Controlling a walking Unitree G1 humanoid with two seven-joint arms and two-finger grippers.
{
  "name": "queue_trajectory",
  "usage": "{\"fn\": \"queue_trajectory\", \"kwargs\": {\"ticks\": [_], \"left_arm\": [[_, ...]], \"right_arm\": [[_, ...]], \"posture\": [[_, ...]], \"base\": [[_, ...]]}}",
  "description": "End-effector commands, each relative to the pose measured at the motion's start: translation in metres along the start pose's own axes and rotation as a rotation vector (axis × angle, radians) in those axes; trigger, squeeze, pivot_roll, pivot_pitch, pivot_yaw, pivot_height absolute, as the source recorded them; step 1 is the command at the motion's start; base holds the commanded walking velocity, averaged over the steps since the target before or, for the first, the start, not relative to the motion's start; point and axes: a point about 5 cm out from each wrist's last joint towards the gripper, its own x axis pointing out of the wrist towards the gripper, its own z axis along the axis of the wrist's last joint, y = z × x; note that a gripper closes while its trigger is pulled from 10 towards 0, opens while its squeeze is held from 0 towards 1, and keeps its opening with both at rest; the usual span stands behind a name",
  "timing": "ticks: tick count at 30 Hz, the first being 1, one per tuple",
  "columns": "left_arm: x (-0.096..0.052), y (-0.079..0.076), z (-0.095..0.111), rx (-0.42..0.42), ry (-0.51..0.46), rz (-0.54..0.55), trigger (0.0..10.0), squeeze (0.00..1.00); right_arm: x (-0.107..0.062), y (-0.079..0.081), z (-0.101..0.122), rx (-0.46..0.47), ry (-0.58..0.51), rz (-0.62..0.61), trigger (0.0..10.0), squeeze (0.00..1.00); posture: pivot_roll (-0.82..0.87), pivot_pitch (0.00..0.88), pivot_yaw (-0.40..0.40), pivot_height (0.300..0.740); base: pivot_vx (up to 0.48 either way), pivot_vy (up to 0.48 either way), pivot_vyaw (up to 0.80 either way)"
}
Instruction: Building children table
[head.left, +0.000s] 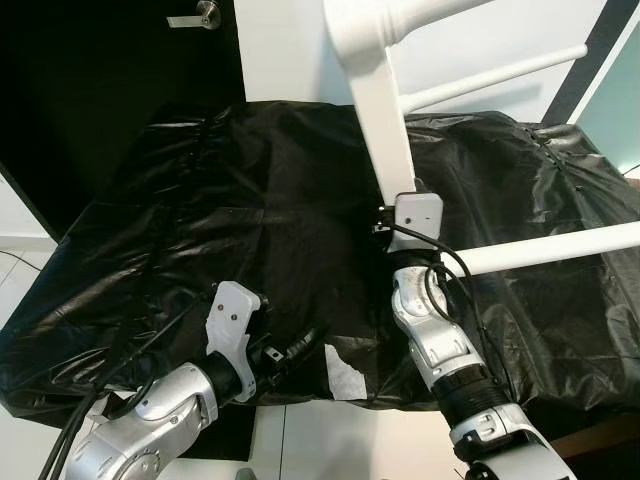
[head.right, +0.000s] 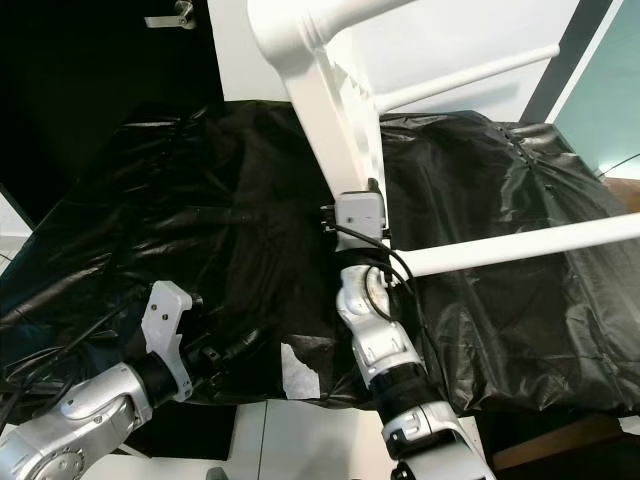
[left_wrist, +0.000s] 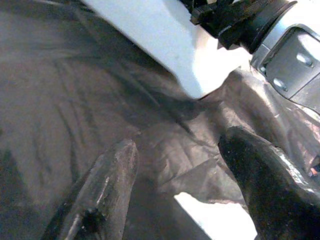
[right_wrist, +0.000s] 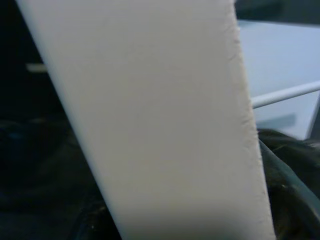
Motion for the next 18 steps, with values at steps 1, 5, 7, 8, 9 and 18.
{"fn": "queue_trajectory", "kwargs": {"ticks": [1,5,7,8,9,18], "left_arm": [[-0.001,-0.014,-0.002,0.001,0.008,-0.296,10.0,0.00],[0.001,-0.015,-0.001,0.007,0.009,-0.303,10.0,0.00],[0.002,-0.016,-0.001,0.007,0.008,-0.308,10.0,0.00],[0.002,-0.016,0.000,0.007,0.007,-0.309,10.0,0.00],[0.003,-0.016,0.000,0.007,0.007,-0.311,10.0,0.00],[0.004,-0.017,0.002,0.016,0.003,-0.328,10.0,0.00]], "right_arm": [[0.004,0.015,0.028,0.164,-0.121,0.081,10.0,0.00],[0.002,0.016,0.028,0.297,-0.083,0.096,10.0,0.00],[0.002,0.015,0.027,0.296,-0.082,0.092,10.0,0.00],[0.001,0.015,0.026,0.296,-0.081,0.089,10.0,0.00],[0.001,0.015,0.026,0.290,-0.088,0.093,10.0,0.00],[-0.006,0.009,0.024,0.272,-0.110,0.109,10.0,1.00]], "posture": [[0.02,0.000,-0.035,0.740],[0.02,0.000,-0.035,0.740],[0.02,0.000,-0.035,0.740],[0.02,0.000,-0.035,0.740],[0.02,0.000,-0.034,0.740],[0.03,0.000,-0.032,0.740]], "base": [[0.000,0.000,0.00],[0.000,0.000,0.00],[0.000,0.000,0.00],[0.000,0.000,0.00],[0.000,0.000,0.00],[0.000,0.000,0.00]]}}
